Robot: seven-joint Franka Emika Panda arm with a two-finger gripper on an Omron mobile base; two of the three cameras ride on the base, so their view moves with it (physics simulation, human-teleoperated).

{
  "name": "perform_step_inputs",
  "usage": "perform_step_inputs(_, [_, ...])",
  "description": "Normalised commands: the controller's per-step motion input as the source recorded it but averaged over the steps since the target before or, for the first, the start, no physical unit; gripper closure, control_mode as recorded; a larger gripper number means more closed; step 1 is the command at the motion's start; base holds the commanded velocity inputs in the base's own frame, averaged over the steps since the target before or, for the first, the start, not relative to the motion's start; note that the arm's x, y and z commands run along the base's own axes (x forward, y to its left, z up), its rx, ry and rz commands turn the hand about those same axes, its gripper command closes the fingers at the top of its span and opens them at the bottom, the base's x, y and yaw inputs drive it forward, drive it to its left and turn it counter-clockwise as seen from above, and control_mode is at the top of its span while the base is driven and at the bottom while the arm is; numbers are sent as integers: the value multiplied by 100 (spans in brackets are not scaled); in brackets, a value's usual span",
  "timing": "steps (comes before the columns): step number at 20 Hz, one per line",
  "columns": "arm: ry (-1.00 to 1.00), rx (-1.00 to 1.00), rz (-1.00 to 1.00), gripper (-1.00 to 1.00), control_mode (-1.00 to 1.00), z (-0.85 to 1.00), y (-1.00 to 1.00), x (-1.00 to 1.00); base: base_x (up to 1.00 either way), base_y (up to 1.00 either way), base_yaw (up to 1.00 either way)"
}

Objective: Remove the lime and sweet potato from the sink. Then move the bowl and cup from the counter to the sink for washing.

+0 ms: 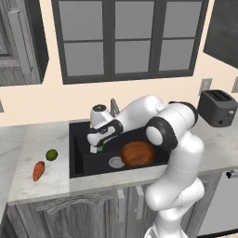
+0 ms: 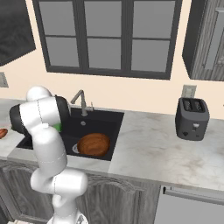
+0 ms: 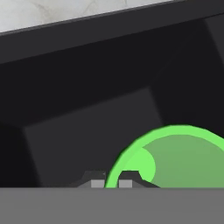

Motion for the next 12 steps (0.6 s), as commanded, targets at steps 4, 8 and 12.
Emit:
perform_step_inputs(4, [0, 0, -3, 100, -100, -20, 0, 11, 0, 0, 0])
perform_step_inputs(8, [0, 0, -2, 100, -100, -16, 0, 11, 0, 0, 0])
perform_step_inputs(12, [0, 0, -1, 100, -100, -16, 0, 11, 0, 0, 0])
